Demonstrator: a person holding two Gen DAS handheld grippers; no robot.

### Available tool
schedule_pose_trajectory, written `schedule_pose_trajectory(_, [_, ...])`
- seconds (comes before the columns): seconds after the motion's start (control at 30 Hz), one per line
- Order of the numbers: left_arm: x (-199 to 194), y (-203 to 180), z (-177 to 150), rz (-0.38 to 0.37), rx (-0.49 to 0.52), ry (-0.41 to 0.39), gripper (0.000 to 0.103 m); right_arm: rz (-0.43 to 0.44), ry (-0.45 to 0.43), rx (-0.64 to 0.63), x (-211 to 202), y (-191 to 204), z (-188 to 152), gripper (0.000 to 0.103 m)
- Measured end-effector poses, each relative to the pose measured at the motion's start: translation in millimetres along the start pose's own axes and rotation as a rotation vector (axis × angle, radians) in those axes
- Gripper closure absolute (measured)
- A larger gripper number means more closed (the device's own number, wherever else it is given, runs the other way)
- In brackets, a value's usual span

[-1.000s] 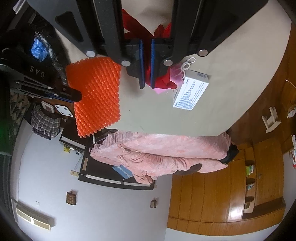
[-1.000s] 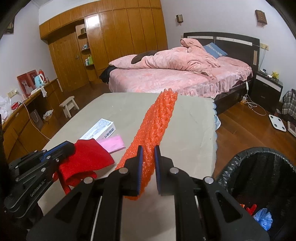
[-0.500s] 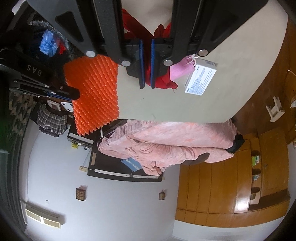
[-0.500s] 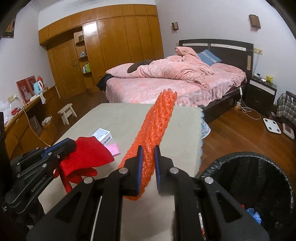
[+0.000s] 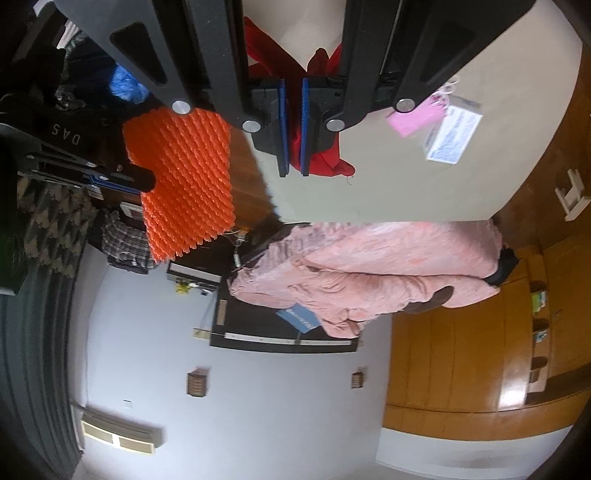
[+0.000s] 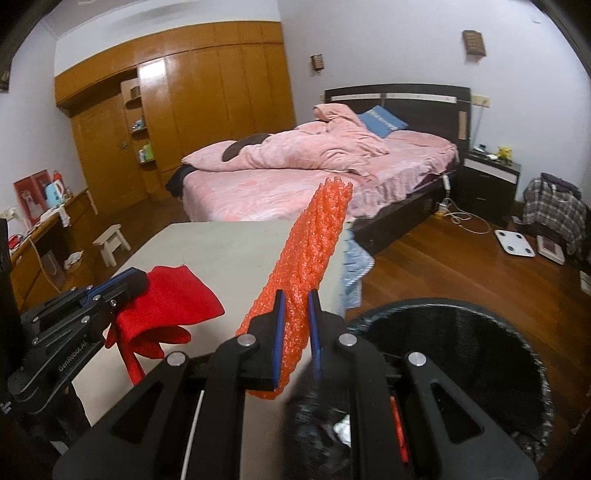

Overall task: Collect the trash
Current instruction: 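Carry the red cloth and orange pad over the bin and release both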

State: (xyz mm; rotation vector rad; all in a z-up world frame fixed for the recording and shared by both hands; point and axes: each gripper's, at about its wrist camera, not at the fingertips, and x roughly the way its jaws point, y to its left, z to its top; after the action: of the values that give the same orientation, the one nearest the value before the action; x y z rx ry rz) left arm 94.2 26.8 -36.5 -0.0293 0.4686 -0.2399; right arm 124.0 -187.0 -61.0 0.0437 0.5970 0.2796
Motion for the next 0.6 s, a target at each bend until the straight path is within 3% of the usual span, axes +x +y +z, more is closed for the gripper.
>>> schedule_pose_trajectory(0.6, [29, -110, 4, -0.213, 0.092, 0.014, 0.097, -0.216, -0.016, 0.103, -56, -100, -26, 0.091])
